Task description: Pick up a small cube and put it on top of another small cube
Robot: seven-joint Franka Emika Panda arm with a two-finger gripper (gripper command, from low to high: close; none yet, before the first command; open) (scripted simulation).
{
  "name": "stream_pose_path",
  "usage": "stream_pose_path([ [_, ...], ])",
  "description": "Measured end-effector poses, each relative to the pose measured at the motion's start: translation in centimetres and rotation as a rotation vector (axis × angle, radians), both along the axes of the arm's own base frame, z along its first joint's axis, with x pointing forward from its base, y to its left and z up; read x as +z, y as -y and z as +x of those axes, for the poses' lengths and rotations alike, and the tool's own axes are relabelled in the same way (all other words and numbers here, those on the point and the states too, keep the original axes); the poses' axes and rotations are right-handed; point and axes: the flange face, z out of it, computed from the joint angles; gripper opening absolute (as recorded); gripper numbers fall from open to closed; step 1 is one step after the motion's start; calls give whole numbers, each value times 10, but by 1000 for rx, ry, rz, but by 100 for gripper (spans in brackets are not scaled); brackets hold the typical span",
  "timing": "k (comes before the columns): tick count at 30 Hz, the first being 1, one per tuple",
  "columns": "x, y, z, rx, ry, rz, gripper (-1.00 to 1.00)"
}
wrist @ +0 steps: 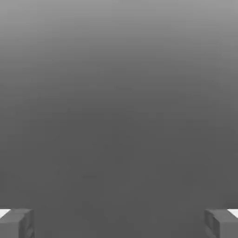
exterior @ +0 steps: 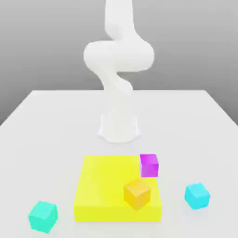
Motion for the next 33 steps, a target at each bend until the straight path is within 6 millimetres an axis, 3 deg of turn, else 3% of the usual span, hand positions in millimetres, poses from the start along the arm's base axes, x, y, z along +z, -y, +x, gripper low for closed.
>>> stream_pose_path([
  [7, -115, 46, 74, -34, -193, 57, 0],
  [14, -241, 92, 110, -91, -377, 92, 0],
  [19, -334, 130, 110, -153, -507, 103, 0],
  [26, -456, 171, 80, -230, -690, 87, 0],
  [31, -526, 180, 71, -246, -727, 78, 0],
  [32, -538, 180, 70, -247, -728, 79, -100],
  [33, -538, 180, 70, -247, -728, 79, -100],
])
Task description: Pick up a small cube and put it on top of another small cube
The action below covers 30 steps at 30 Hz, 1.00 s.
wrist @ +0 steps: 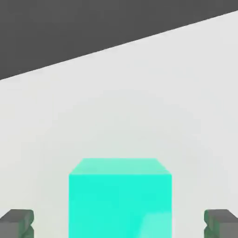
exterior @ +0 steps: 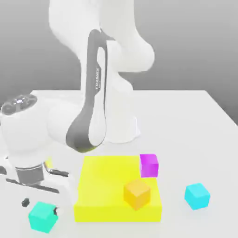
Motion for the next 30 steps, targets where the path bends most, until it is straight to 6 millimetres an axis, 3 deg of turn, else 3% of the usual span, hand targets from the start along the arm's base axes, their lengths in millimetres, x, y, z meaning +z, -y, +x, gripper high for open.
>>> stream_pose_path([
  [6, -2, 0, 0, 0, -1, 0, -100],
  [11, 55, -4, 6, 17, 11, -1, -100],
  [13, 76, -38, 33, 116, 59, -4, -100],
  [15, 88, -88, 49, 227, 81, 6, -100],
  [20, 102, -213, 46, 482, 82, 35, -100],
  [24, 114, -315, 17, 708, 76, 42, -100],
  [26, 121, -385, -16, 876, 73, 39, -100],
  [27, 124, -426, -42, 981, 70, 34, -100],
  [28, 120, -438, -61, 1020, 46, 22, -100],
  [30, 102, -424, -68, 992, 10, 6, -100],
])
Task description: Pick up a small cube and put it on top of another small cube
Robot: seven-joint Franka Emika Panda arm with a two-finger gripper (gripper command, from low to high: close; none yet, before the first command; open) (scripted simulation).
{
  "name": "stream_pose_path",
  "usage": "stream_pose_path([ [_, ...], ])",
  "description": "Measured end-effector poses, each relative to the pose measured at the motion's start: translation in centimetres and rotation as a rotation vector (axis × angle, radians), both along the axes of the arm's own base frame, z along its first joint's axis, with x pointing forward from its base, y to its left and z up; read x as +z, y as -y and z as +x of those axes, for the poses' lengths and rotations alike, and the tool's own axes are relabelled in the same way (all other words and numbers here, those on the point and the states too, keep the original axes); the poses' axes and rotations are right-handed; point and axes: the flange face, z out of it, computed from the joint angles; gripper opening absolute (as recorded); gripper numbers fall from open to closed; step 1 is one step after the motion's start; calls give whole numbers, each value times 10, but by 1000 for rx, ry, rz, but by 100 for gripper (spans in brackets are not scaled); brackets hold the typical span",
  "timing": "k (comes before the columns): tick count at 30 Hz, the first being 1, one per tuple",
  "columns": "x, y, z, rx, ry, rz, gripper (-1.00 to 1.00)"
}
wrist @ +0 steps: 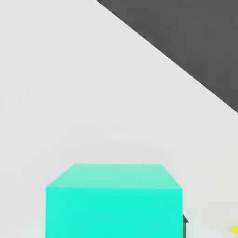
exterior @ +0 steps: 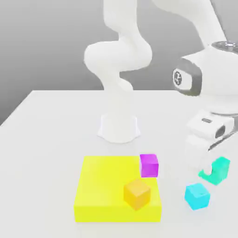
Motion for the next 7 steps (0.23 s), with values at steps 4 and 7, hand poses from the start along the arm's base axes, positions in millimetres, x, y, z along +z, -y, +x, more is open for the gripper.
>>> stream_pose_path([
  [4, -47, 3, -3, -5, -7, -10, -100],
  [7, -55, 3, -4, -5, -8, -10, 100],
])
